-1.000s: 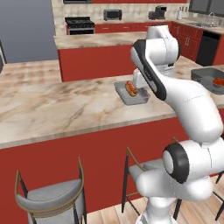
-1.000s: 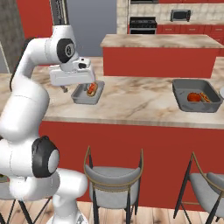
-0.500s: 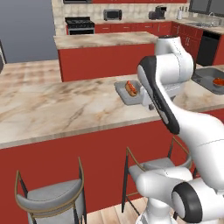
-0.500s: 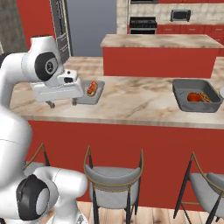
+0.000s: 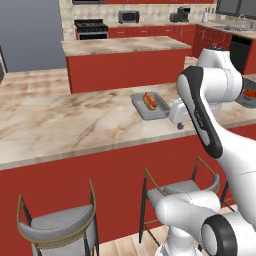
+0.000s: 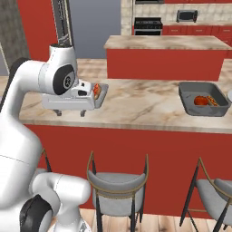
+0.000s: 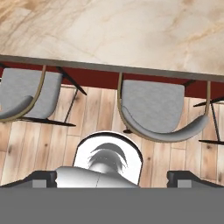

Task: Place one cooked food and one vegetable from the large plate to each tupperware container.

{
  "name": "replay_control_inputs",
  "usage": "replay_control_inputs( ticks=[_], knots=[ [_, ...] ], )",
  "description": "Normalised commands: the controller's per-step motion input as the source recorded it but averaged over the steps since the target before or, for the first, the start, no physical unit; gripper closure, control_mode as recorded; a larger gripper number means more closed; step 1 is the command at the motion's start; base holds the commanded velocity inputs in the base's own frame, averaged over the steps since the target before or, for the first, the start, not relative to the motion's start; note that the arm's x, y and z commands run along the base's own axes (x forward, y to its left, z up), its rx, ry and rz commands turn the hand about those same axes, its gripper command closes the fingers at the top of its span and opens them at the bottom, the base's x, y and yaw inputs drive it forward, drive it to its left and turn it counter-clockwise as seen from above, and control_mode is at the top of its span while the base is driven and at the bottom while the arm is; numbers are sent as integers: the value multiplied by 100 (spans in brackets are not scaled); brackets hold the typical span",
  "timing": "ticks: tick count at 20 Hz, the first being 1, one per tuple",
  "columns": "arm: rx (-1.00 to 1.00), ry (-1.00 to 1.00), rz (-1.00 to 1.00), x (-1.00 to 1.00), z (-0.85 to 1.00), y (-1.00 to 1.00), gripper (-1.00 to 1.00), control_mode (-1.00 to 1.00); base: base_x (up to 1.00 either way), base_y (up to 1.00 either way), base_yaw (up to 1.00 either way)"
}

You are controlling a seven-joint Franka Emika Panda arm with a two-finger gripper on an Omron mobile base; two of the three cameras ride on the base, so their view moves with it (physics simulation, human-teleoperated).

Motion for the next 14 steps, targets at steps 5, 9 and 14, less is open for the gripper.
replay_control_inputs(
  ticks=[5, 9, 14],
  knots=[
    [0, 0, 0, 0, 0, 0, -100, -100, 0, 0, 0],
    [0, 0, 0, 0, 0, 0, -100, 100, 15, -47, 14],
    [0, 0, 0, 0, 0, 0, -100, 100, -2, -95, 1]
  ],
)
